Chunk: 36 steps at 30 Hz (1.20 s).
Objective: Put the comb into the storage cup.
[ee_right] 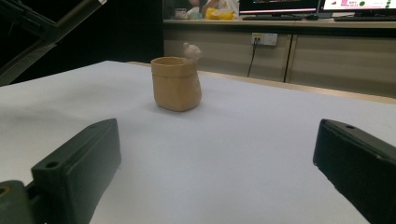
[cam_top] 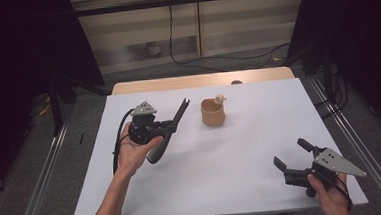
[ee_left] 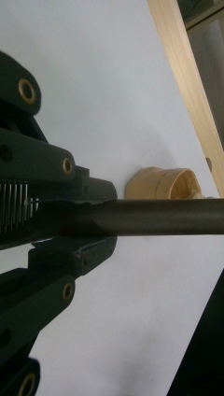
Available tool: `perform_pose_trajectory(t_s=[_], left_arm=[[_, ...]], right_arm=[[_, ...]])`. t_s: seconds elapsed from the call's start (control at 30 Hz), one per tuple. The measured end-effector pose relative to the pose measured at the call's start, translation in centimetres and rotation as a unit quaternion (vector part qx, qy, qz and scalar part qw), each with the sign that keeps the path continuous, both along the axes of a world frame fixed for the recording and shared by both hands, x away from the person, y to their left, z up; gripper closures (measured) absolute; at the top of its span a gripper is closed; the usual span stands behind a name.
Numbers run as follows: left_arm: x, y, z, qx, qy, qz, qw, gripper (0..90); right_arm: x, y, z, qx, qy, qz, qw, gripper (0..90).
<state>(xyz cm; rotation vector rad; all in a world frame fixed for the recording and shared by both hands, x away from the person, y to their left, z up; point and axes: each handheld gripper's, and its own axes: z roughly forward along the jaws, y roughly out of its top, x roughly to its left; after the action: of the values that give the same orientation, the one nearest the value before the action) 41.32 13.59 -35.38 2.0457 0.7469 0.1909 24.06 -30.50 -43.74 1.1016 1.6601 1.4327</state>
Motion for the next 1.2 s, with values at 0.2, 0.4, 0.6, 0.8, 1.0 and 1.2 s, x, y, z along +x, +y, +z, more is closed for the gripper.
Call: perform_pose_trajectory(t_s=[0.2,0.4,0.6,0.8,1.0,1.2], left_arm=[[-0.5,-0.8,0.0,-0.009,-0.004,-0.025,0.9996,72.9],[-1.4,-1.7,0.2,-0.004,-0.018,-0.040,0.9990,72.9],[-1.8,-2.7,0.0,-0.006,-0.006,-0.070,0.9975,72.9],[-2.2,-3.5,0.0,-0.004,-0.005,-0.096,0.9954,72.9],[-2.7,-4.3,0.1,-0.009,0.003,-0.117,0.9931,72.9],[-3.2,-5.0,-0.1,-0.010,0.013,-0.139,0.9901,72.9]], right_arm=[[0.0,0.0,0.0,0.005,0.001,0.000,1.0000,0.0],[0.0,0.2,0.0,-0.009,-0.002,0.004,0.9999,0.0],[-0.1,0.3,0.1,-0.007,-0.006,0.014,0.9999,0.0],[-0.1,0.3,0.1,-0.004,-0.006,0.016,0.9998,0.0],[-0.1,0.4,0.2,-0.006,-0.022,0.016,0.9996,0.0],[-0.2,0.7,0.3,-0.013,-0.030,0.024,0.9992,0.0]])
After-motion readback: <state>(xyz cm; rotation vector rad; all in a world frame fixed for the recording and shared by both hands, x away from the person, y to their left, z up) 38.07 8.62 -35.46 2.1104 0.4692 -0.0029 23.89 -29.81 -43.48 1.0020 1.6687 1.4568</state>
